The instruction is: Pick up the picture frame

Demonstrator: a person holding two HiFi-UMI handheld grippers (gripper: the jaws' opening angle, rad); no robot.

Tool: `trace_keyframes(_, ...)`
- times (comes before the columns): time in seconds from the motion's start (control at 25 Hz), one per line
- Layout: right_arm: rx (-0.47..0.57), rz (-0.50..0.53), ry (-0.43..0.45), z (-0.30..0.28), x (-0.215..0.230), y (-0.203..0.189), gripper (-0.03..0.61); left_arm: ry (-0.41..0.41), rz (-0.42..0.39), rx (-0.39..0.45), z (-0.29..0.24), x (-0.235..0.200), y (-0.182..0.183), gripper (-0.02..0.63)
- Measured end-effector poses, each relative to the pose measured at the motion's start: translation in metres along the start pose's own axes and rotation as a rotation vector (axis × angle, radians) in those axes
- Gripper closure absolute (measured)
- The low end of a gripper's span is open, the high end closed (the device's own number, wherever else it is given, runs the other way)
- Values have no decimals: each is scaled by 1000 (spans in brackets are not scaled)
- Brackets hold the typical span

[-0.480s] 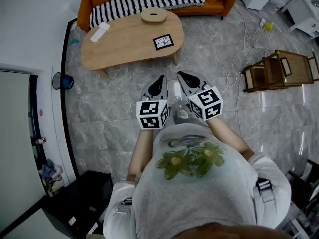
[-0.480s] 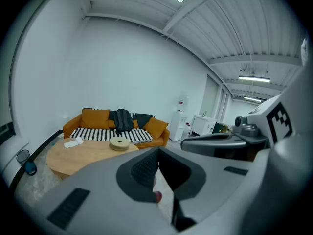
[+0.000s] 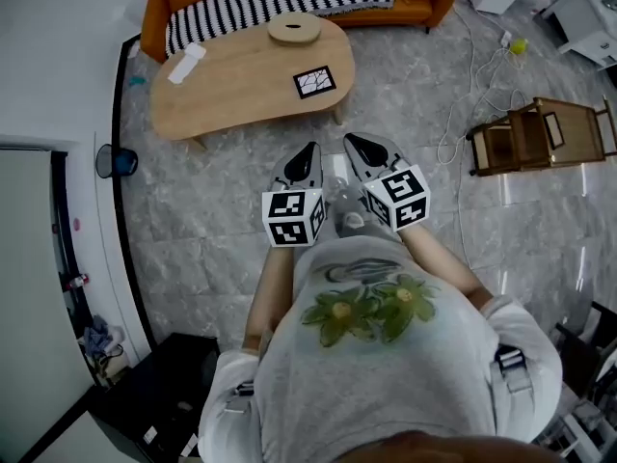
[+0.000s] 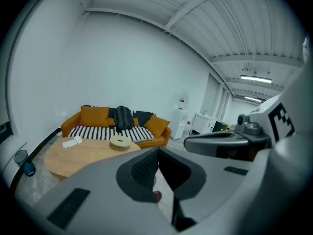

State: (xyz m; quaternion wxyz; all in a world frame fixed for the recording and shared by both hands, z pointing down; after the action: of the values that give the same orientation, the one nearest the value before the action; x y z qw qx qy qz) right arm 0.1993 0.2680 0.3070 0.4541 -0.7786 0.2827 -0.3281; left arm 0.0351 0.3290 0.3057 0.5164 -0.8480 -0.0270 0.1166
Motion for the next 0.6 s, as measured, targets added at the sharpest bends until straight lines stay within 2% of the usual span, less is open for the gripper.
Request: trace_keyframes(0.6, -10, -17, -70, -92, 34, 41, 572, -51, -2, -26, -78, -82, 46, 598)
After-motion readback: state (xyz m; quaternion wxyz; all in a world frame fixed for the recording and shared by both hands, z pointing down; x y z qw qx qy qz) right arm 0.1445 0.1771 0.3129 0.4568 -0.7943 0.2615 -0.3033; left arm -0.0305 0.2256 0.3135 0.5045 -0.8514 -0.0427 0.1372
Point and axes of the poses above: the fingertips, and each gripper's own axes: z backward along the fingers, x to its right, y out of its top, the point moved 10 cm from there along z, backward along the fingers, and after that the axes turned 4 degrees about -z, right-handed, at the moved point
